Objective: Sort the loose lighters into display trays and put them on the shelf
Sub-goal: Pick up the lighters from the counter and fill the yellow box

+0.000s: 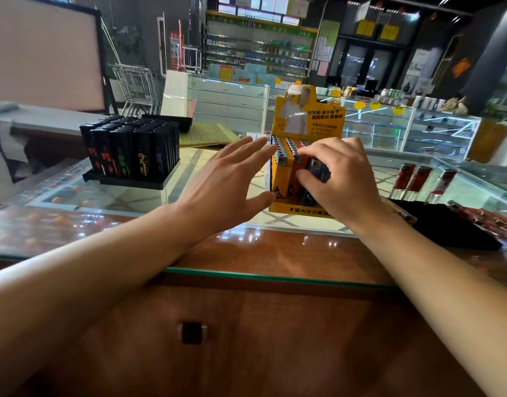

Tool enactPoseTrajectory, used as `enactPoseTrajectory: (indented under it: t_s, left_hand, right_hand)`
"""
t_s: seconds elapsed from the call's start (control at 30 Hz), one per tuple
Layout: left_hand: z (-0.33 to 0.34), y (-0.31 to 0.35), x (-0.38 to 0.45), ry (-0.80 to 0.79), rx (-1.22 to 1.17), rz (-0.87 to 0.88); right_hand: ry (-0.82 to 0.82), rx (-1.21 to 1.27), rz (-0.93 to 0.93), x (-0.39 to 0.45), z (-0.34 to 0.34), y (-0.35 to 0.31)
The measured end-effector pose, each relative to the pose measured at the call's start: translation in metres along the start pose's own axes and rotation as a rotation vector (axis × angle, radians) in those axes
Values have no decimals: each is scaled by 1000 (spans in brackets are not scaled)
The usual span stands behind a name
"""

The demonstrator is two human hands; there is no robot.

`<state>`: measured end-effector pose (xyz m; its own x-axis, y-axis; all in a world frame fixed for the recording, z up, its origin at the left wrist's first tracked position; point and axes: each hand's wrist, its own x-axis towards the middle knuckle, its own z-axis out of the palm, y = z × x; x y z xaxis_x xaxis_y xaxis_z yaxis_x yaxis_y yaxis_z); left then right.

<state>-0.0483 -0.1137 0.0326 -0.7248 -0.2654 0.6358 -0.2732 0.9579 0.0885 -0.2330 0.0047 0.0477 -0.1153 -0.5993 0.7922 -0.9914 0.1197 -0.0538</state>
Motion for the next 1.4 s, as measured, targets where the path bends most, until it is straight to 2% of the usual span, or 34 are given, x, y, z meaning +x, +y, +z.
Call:
enactPoseTrajectory:
  t_s: [0.17,0.33,0.6,0.73,0.83,1.07,1.4]
  left_hand:
    - [2,1,4,-8,-1,4]
    - [7,4,19,-58,19,6]
    - [12,24,41,-76,23,24]
    - [19,27,49,-70,45,54]
    - [22,31,53,-112,83,63]
    - [16,30,52,-102,97,80]
    - [10,20,46,-102,71,63]
  right_hand:
    - [-186,-3,50,-6,-18,11]
    - [-325,-117,99,-12,-27,26]
    - [-388,-192,233,-28,-54,33]
    - [-508,-211,331,-35,-64,34]
    - [-576,-216,329,-34,-60,35]
    - [-638,-126,313,-28,-56,35]
    - [-634,-49,312,-25,-48,27]
